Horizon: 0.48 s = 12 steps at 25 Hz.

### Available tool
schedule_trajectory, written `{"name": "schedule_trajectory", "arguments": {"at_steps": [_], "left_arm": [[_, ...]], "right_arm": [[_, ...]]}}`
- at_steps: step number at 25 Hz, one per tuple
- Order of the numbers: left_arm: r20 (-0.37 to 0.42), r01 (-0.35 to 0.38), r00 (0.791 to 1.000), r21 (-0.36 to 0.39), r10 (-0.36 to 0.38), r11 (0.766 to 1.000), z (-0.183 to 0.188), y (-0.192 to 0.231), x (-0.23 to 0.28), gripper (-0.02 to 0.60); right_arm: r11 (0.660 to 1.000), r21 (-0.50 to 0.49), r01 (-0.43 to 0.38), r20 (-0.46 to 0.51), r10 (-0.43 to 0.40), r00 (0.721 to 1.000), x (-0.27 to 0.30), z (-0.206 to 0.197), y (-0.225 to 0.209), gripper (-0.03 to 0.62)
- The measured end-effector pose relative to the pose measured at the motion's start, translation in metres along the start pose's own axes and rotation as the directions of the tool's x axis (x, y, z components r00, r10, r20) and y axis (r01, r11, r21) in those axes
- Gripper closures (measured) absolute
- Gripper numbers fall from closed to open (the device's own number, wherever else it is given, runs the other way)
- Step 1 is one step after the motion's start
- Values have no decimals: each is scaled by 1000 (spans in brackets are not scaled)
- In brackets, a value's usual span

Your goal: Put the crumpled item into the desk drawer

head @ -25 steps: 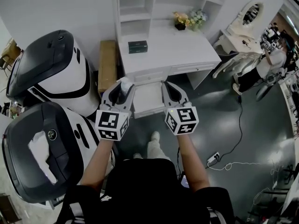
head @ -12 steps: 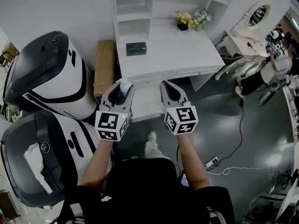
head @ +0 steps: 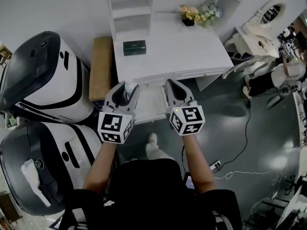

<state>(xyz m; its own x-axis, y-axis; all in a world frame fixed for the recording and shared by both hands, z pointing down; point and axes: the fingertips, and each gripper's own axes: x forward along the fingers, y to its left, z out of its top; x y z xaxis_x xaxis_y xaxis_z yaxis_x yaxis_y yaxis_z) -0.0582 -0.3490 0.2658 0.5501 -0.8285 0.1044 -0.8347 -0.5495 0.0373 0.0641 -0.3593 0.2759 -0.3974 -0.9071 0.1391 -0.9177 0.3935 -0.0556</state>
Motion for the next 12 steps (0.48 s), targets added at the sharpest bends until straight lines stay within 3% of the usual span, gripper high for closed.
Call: {"name": "schedule_trajectory", "arguments": {"at_steps": [12], "left_arm": [[-113, -15, 994, -50, 9, 999, -56, 12, 66, 442]], "right_arm": [[999, 44, -27, -101, 31, 994, 53, -48, -48, 601]]}}
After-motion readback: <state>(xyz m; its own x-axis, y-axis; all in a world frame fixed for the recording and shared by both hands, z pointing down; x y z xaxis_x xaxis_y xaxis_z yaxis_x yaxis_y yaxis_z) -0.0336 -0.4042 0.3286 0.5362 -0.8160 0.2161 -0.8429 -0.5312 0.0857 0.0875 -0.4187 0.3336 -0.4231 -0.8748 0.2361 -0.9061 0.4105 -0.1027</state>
